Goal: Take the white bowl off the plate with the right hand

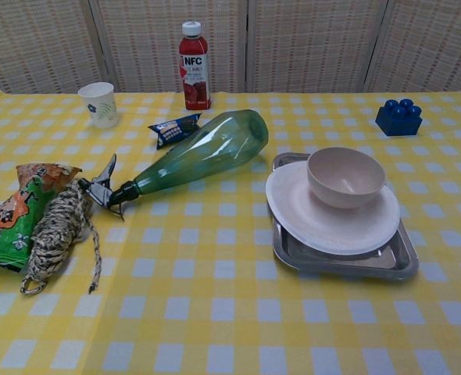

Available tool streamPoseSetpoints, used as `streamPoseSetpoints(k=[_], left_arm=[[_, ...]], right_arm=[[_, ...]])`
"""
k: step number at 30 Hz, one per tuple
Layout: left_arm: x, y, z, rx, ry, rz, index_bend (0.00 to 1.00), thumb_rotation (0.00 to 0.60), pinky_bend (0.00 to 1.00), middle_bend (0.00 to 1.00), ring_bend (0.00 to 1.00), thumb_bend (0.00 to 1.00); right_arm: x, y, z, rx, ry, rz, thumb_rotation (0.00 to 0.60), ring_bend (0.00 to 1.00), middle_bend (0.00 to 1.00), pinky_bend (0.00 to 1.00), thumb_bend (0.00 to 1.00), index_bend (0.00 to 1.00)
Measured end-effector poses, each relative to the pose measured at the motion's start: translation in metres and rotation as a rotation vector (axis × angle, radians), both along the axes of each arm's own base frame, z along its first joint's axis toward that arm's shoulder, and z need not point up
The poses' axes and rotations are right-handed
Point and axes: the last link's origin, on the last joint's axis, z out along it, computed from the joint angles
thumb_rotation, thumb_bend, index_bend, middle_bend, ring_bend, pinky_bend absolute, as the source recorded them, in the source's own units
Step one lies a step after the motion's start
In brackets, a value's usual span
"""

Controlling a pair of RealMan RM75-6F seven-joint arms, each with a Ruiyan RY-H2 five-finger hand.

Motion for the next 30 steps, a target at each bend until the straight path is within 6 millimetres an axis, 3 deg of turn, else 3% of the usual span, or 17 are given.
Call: streamPoseSetpoints(k=[5, 7, 8, 10, 13, 16, 18, 25, 30], left_arm=[[-0.001, 0.000, -0.001, -0.020, 0.020, 0.010, 0.51, 0.600, 0.50, 0.41, 0.34, 0.02], [-0.001, 0.000, -0.001, -0.023, 0.022, 0.012, 0.53, 0.600, 0.50, 0.41, 0.34, 0.02], [-0.002, 0.000, 0.000, -0.022, 0.020, 0.015, 0.53, 0.600, 0.50, 0.41, 0.34, 0.02], [-0.003, 0.000, 0.002, -0.016, 0.014, 0.022, 0.53, 0.600, 0.50, 0.41, 0.34, 0.02], [-0.003, 0.000, 0.005, -0.009, 0.003, 0.026, 0.53, 0.600, 0.50, 0.41, 0.34, 0.02], [-0.001, -0.001, 0.007, -0.004, -0.002, 0.020, 0.53, 0.600, 0.50, 0.41, 0.34, 0.02], [-0.001, -0.002, 0.009, -0.001, -0.005, 0.017, 0.53, 0.600, 0.50, 0.41, 0.34, 0.02], [0.000, -0.004, 0.013, 0.007, -0.017, 0.016, 0.54, 0.600, 0.50, 0.41, 0.34, 0.02], [-0.001, -0.004, 0.016, 0.010, -0.024, 0.018, 0.54, 0.600, 0.50, 0.41, 0.34, 0.02]], right_arm=[[-0.002, -0.002, -0.004, 0.032, -0.007, -0.012, 0.600, 0.32, 0.34, 0.43, 0.03, 0.34], [-0.001, -0.003, -0.004, 0.031, -0.010, -0.010, 0.600, 0.37, 0.39, 0.54, 0.03, 0.34], [-0.001, -0.005, -0.005, 0.027, -0.013, -0.006, 0.600, 0.42, 0.42, 0.61, 0.03, 0.34], [0.003, -0.009, -0.007, 0.019, -0.019, 0.007, 0.600, 0.66, 0.59, 0.85, 0.03, 0.34], [0.010, -0.019, -0.012, 0.037, -0.011, 0.029, 0.600, 0.89, 0.84, 0.99, 0.04, 0.35], [0.021, -0.030, -0.017, 0.062, 0.023, 0.059, 0.600, 0.99, 0.97, 1.00, 0.07, 0.37], [0.031, -0.037, -0.021, 0.080, 0.054, 0.079, 0.600, 1.00, 1.00, 1.00, 0.09, 0.38], [0.074, -0.069, -0.051, 0.196, 0.179, 0.156, 0.600, 1.00, 1.00, 1.00, 0.10, 0.39], [0.093, -0.082, -0.080, 0.265, 0.232, 0.171, 0.600, 1.00, 1.00, 1.00, 0.10, 0.39]])
